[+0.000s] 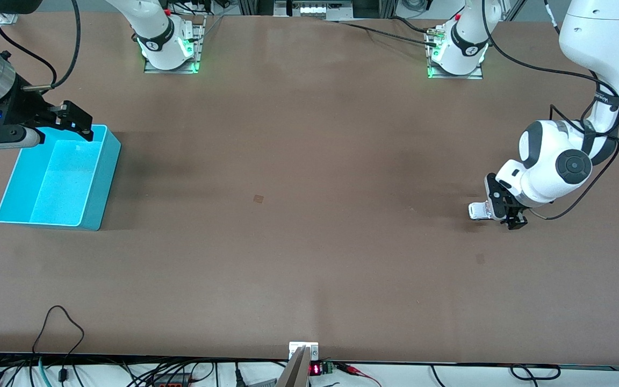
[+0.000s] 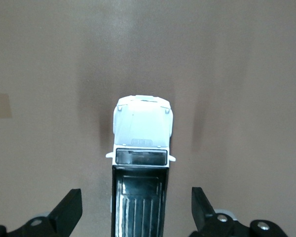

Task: Wind and store white jeep toy
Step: 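Lower the left gripper over the white jeep and grasp it, then pull the jeep backward along the table with the left gripper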

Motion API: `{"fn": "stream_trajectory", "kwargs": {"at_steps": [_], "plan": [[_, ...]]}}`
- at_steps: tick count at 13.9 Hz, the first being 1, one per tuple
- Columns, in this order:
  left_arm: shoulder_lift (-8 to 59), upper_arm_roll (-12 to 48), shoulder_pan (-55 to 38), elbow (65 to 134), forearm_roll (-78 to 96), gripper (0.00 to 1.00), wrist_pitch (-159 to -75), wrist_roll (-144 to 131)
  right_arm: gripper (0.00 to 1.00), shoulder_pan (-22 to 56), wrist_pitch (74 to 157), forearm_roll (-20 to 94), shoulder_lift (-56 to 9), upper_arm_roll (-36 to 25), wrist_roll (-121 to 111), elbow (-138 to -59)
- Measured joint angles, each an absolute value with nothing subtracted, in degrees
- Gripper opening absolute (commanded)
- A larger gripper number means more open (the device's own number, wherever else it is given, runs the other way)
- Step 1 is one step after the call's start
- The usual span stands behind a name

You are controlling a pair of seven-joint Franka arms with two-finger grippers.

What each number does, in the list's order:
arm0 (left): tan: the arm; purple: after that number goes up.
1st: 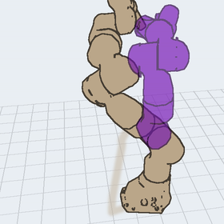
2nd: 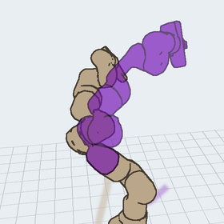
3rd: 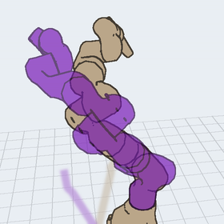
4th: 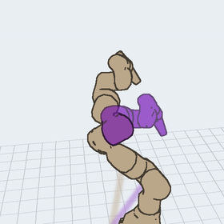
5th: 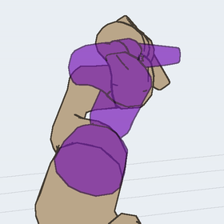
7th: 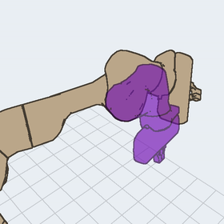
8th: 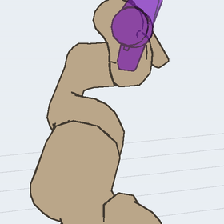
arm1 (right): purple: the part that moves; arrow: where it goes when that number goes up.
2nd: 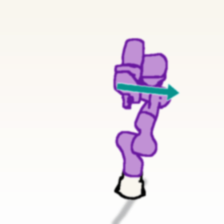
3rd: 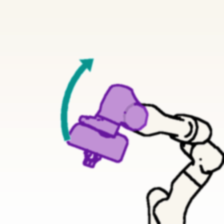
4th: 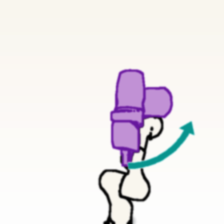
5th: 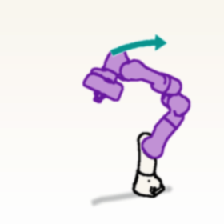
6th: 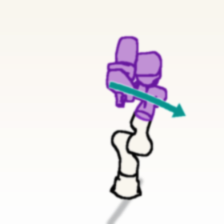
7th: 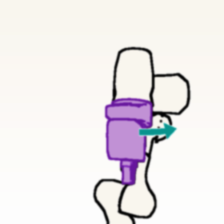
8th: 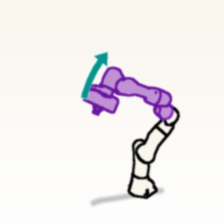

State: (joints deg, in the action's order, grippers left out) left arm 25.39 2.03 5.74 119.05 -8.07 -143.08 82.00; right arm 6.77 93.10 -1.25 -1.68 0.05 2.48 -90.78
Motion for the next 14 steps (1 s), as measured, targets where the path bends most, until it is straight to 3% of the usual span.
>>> {"fn": "stream_trajectory", "kwargs": {"at_steps": [1,2,4,14], "plan": [[25.77,2.03,5.83,119.09,-8.07,0.57,-143.54,82.29,1.00,6.78,93.10,-1.25,-1.68,0.05,2.48,-90.78],[26.10,2.03,5.95,119.09,-8.07,0.42,-143.86,82.57,1.00,6.78,93.10,-1.25,-1.68,0.05,2.48,-90.78],[26.54,2.03,6.02,119.09,-8.07,0.24,-144.08,83.54,1.00,6.78,93.10,-1.25,-1.68,0.04,2.48,-90.78],[26.63,2.16,6.59,119.03,-8.07,0.21,-144.10,86.83,1.00,6.78,93.10,-1.25,-1.68,0.04,2.49,-90.78]]}}
